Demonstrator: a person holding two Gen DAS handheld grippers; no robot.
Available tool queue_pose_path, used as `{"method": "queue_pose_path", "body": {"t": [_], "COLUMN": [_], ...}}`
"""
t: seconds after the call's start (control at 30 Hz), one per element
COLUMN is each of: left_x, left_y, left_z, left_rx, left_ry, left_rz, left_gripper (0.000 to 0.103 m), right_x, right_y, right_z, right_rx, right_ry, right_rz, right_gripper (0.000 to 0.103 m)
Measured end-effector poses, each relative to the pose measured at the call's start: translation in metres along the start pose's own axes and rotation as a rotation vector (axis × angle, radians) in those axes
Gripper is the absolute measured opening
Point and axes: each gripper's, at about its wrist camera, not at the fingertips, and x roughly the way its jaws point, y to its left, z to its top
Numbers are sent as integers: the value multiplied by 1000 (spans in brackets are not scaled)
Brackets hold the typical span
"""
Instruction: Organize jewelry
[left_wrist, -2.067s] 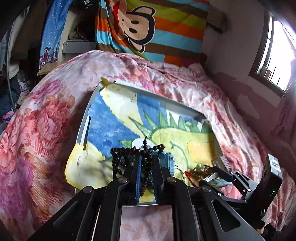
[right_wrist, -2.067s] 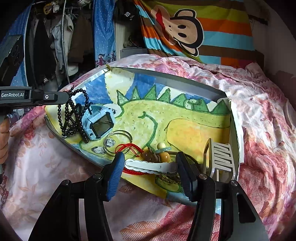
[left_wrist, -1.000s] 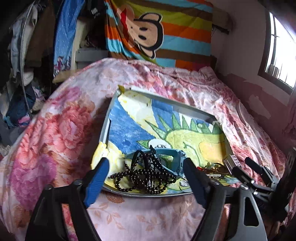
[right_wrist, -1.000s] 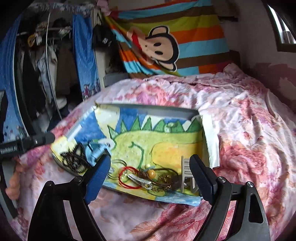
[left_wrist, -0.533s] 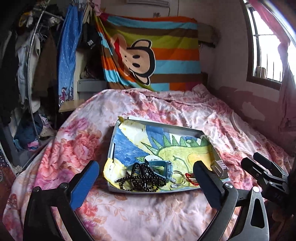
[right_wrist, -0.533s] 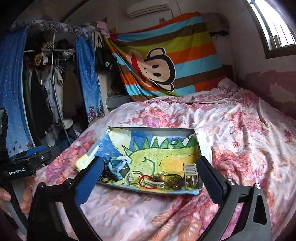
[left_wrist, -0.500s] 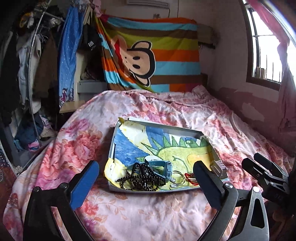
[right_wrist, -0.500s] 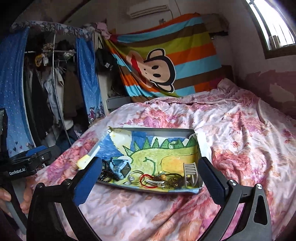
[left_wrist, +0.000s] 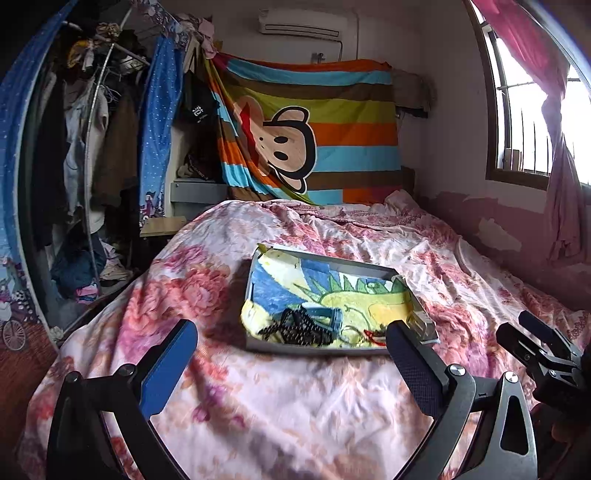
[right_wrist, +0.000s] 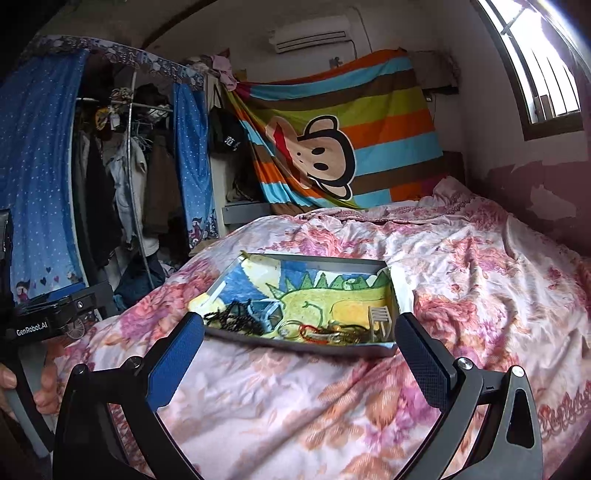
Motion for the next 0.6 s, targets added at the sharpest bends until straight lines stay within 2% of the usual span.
{"method": "queue_pose_path", "body": {"t": [0.33, 0.6], "left_x": [-47, -58], "left_y": [10, 6], "left_z": [-34, -49], "left_rx": [5, 34], "left_ry": [-14, 21], "left_rz": [58, 58], "left_gripper": [103, 103], "right_x": [-40, -42], "right_y": [17, 18], "right_z": [-18, -29], "right_rx": [-29, -35], "right_ry": [3, 39], "right_rz": [8, -3], "right_gripper": [101, 101]}}
